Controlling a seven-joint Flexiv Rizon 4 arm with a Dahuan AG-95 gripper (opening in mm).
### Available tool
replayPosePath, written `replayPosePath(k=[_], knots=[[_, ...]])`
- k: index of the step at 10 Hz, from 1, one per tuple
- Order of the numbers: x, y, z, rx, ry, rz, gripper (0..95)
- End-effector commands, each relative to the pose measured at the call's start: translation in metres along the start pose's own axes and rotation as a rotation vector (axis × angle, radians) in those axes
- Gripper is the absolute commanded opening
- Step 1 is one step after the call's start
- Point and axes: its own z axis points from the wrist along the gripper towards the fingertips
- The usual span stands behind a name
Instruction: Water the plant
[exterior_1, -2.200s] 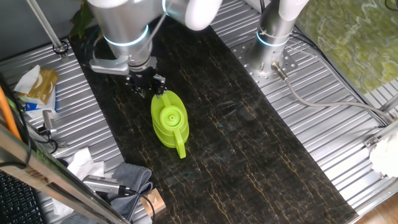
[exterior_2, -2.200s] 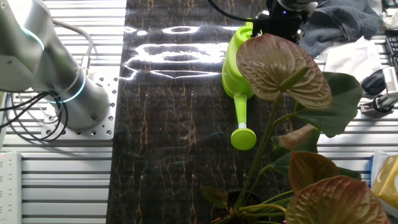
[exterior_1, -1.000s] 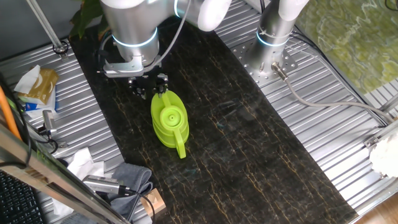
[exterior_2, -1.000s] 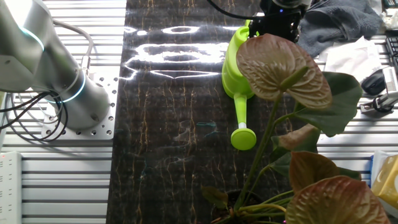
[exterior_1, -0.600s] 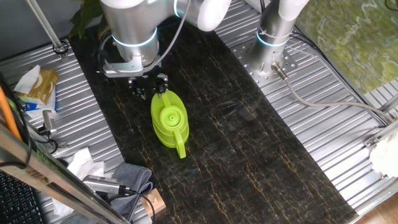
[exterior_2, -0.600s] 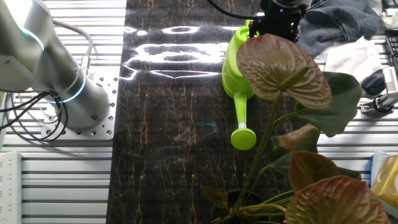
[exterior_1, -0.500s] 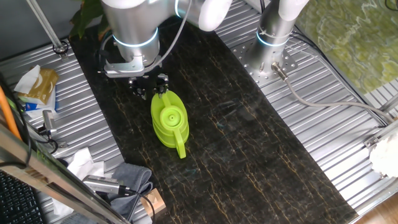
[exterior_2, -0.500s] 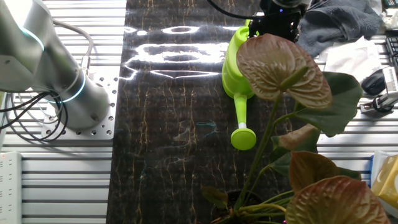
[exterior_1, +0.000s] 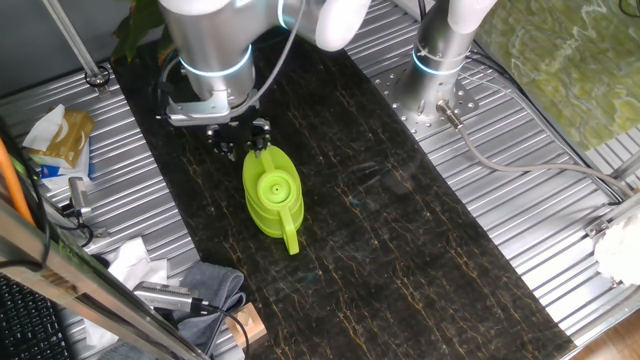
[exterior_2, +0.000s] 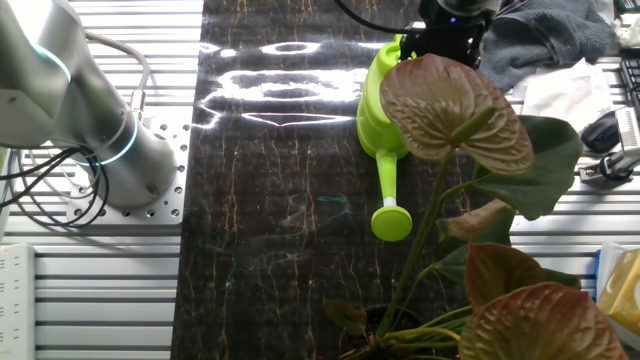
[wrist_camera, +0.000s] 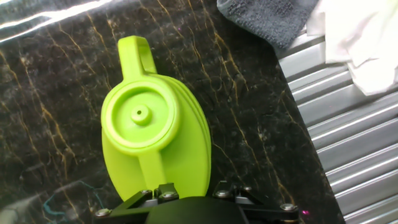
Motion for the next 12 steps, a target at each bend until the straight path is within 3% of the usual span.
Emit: replayPosePath(k=[1, 5, 6, 7, 9, 10, 12], knots=[[0.0009, 0.0016, 0.0000, 0.014, -0.006, 0.018, 38.0], [0.0010, 0.0017, 0.0001, 0.017, -0.009, 0.009, 38.0], [0.0010, 0.0017, 0.0001, 0.005, -0.030, 0.035, 19.0], [0.0010, 0.0017, 0.0001, -0.004, -0.051, 0.067, 19.0], [0.0010, 0.0017, 0.0001, -0.002, -0.046, 0.027, 19.0], [0.0010, 0.0017, 0.0001, -0.004, -0.043, -0.020, 38.0], [0.0010, 0.0017, 0.0001, 0.003, -0.035, -0.047, 38.0]])
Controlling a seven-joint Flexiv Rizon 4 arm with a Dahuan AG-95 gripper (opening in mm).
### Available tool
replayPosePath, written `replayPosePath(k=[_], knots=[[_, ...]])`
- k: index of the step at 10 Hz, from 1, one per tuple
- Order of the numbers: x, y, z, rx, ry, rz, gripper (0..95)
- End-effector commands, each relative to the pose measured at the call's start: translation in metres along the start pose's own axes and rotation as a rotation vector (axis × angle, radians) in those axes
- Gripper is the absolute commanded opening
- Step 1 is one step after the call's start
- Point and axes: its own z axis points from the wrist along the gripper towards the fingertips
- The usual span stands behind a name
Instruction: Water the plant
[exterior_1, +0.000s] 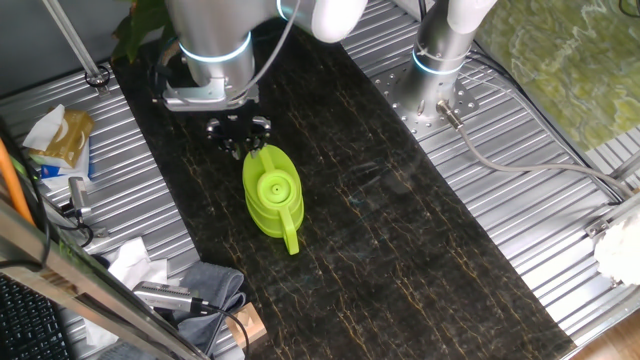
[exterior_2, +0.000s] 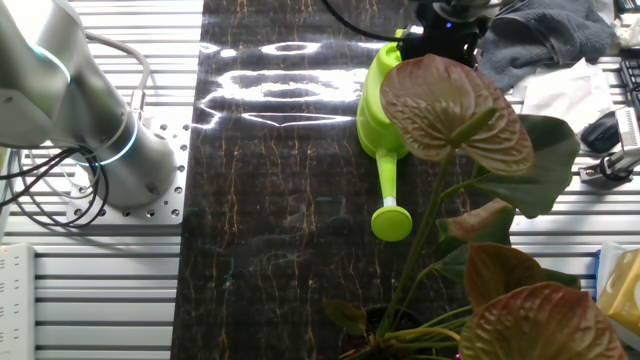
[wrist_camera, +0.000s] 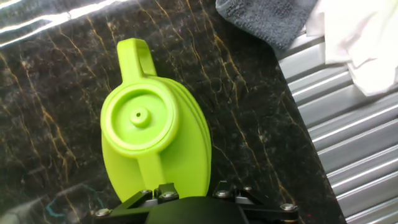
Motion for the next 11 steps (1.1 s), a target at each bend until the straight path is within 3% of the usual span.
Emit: replayPosePath(k=[1, 7, 11], knots=[[-0.001, 0.000, 0.000, 0.002, 0.007, -0.081, 38.0], [-0.001, 0.000, 0.000, 0.006, 0.016, -0.012, 38.0], [-0.015, 0.005, -0.001, -0.005, -0.003, -0.002, 38.0]])
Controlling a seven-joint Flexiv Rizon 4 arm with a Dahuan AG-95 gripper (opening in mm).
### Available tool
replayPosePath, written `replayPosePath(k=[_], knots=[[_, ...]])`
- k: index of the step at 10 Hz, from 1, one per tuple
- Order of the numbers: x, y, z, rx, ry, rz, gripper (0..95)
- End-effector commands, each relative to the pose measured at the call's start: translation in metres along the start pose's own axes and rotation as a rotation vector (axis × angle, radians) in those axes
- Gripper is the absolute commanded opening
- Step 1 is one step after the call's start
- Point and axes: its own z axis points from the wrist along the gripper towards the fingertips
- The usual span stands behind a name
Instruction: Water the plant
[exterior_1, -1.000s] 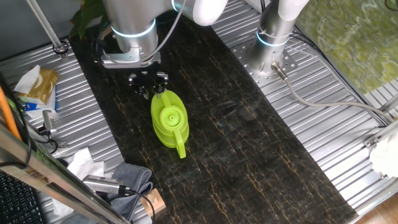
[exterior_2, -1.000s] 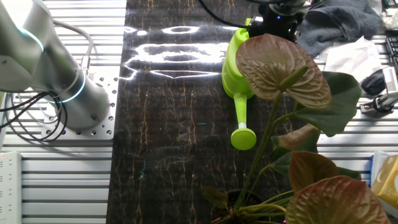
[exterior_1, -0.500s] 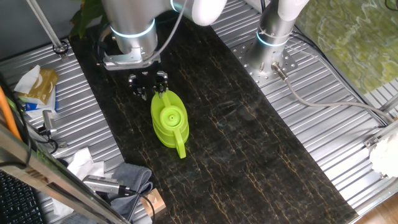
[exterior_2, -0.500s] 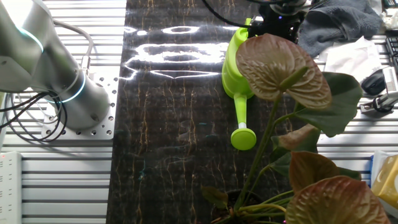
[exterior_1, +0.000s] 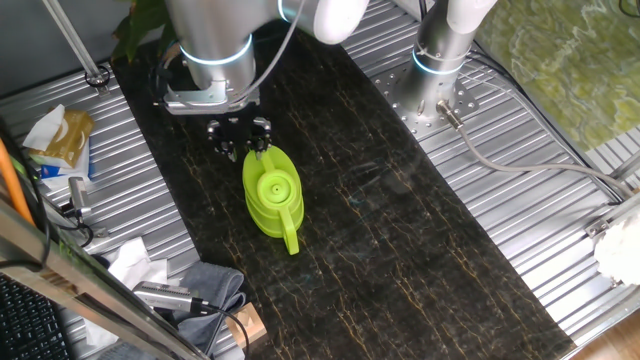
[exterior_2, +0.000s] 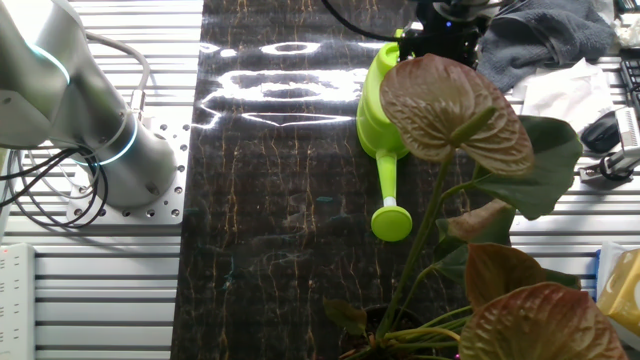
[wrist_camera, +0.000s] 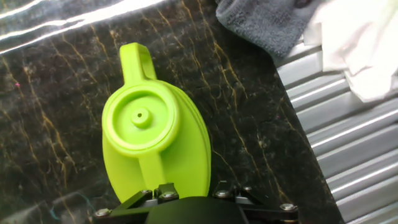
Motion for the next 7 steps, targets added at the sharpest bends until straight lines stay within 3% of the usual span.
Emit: replayPosePath(k=[1, 2, 4, 5, 7], knots=[[-0.008, 0.007, -0.002, -0.003, -0.012, -0.040, 38.0], [-0.012, 0.013, -0.004, -0.004, -0.016, -0.064, 57.0], [-0.018, 0.026, -0.004, -0.009, -0.028, -0.073, 57.0], [-0.019, 0.033, -0.001, -0.003, -0.030, -0.075, 38.0], [-0.021, 0.040, 0.004, 0.021, -0.031, -0.131, 38.0]])
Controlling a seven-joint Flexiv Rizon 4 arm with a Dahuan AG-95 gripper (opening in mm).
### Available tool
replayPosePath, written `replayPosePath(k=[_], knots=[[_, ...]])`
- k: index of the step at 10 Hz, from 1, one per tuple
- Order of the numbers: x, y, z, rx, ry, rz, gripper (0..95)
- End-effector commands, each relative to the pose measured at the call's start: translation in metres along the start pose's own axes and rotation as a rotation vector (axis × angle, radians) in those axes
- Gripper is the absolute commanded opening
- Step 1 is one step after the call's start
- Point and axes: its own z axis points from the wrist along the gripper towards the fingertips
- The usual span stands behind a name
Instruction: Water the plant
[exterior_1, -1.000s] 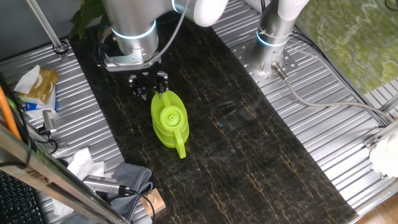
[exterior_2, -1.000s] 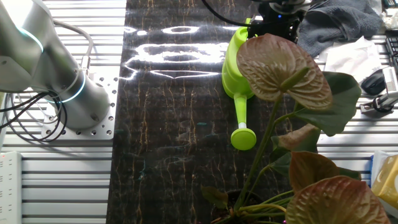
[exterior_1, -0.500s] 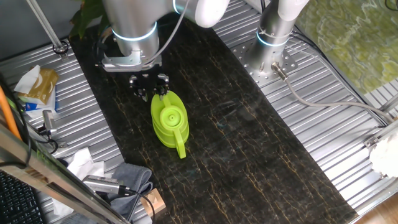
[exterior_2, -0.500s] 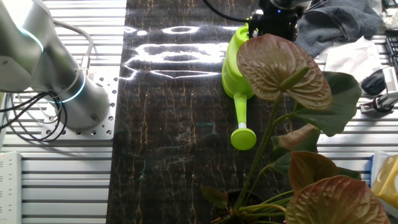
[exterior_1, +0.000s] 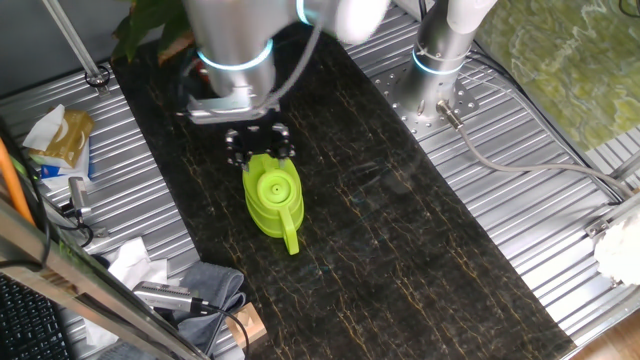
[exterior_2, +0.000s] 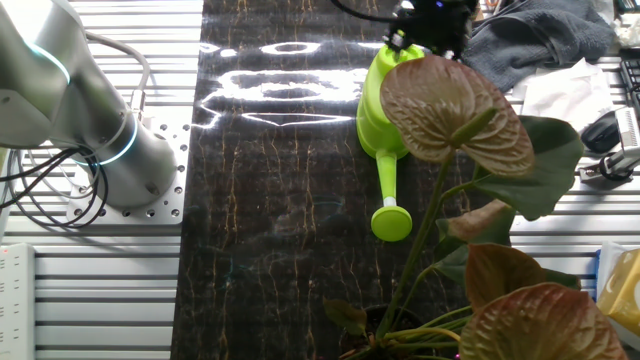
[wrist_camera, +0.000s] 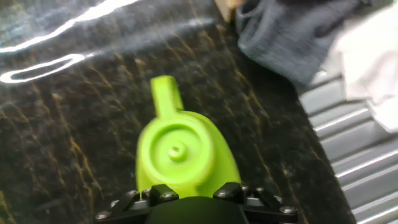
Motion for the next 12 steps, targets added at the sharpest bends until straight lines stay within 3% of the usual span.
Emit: replayPosePath(k=[1, 3, 5, 6, 8, 12], knots=[[0.002, 0.003, 0.003, 0.040, 0.019, -0.103, 57.0], [0.004, 0.005, 0.004, 0.050, 0.031, -0.151, 57.0], [0.004, 0.004, 0.006, 0.084, 0.040, -0.203, 57.0], [0.006, 0.003, 0.008, 0.087, 0.033, -0.214, 38.0], [0.011, -0.001, 0.014, 0.091, 0.013, -0.229, 38.0], [0.014, -0.003, 0.018, 0.095, 0.012, -0.206, 38.0]])
